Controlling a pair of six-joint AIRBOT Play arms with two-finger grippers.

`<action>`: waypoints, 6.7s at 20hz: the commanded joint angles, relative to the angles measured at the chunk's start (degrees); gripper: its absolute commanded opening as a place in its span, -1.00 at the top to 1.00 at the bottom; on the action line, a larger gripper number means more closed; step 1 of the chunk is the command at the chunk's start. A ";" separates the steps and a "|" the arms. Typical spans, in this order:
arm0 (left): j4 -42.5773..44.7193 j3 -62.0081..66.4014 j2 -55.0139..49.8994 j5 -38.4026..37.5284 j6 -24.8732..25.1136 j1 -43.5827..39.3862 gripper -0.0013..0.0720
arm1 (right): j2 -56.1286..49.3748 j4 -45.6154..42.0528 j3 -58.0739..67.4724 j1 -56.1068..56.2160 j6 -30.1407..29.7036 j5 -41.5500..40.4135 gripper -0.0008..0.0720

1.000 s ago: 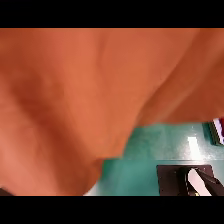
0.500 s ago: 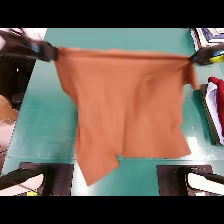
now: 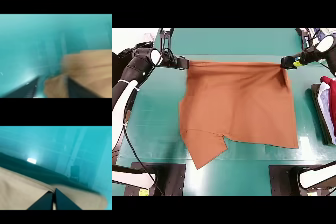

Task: Fold the shirts.

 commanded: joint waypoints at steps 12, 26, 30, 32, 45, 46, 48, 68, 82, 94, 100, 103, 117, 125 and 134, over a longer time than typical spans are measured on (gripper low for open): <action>-7.69 -8.48 15.30 -37.42 4.31 12.26 -0.41 | 6.86 25.22 -9.97 -9.35 -6.40 22.91 0.07; -34.64 -59.76 32.20 -18.49 6.60 12.24 -0.41 | 35.06 24.83 -40.76 -9.29 -9.73 13.94 0.07; -37.13 -59.76 32.22 -15.89 6.58 12.24 -0.40 | 38.36 24.39 -42.77 -9.38 -9.73 13.73 0.07; -37.68 -59.23 32.22 -15.76 6.69 12.24 0.90 | 40.15 21.38 -45.20 -10.93 -9.51 14.34 0.07; -37.64 -50.84 32.72 -17.97 11.21 12.24 0.89 | 38.66 2.27 -71.95 -39.26 -7.08 20.61 -0.20; -37.66 -50.84 32.72 -17.97 11.23 12.24 0.89 | 37.62 2.23 -72.37 -38.99 -7.06 19.56 -0.20; -37.66 -50.84 32.72 -17.97 11.34 12.24 0.89 | 35.91 2.21 -72.48 -37.75 -6.32 18.01 -0.20; -37.22 -12.37 46.62 -20.35 10.08 12.24 0.89 | 51.32 10.10 -28.22 -15.30 -3.45 5.07 0.94; -35.39 40.15 46.60 -14.88 4.48 12.26 0.89 | 52.11 0.72 14.34 -14.88 -3.48 4.98 0.93; -29.70 -7.58 29.00 -25.66 3.78 12.24 0.89 | 31.12 1.38 -12.20 -14.82 -3.45 14.64 0.94; -35.54 -10.60 8.61 -12.28 8.52 12.24 0.89 | 12.13 5.81 -18.80 -14.71 -3.48 2.91 0.93; -45.40 -6.64 1.44 -2.23 11.65 12.24 0.89 | 4.33 13.11 -11.54 -15.08 -3.45 -1.14 0.94; -23.23 -1.88 -1.79 -25.99 13.05 12.26 0.89 | 5.16 5.33 -17.38 -10.73 -3.76 1.97 0.94; -23.04 -11.08 -1.75 -26.51 8.94 12.24 0.40 | 6.36 5.35 -26.88 -6.43 -3.69 -1.49 0.93; -15.96 -21.68 14.99 -34.27 5.55 12.24 -0.49 | 13.33 5.40 -22.86 -14.08 -3.72 17.66 -0.03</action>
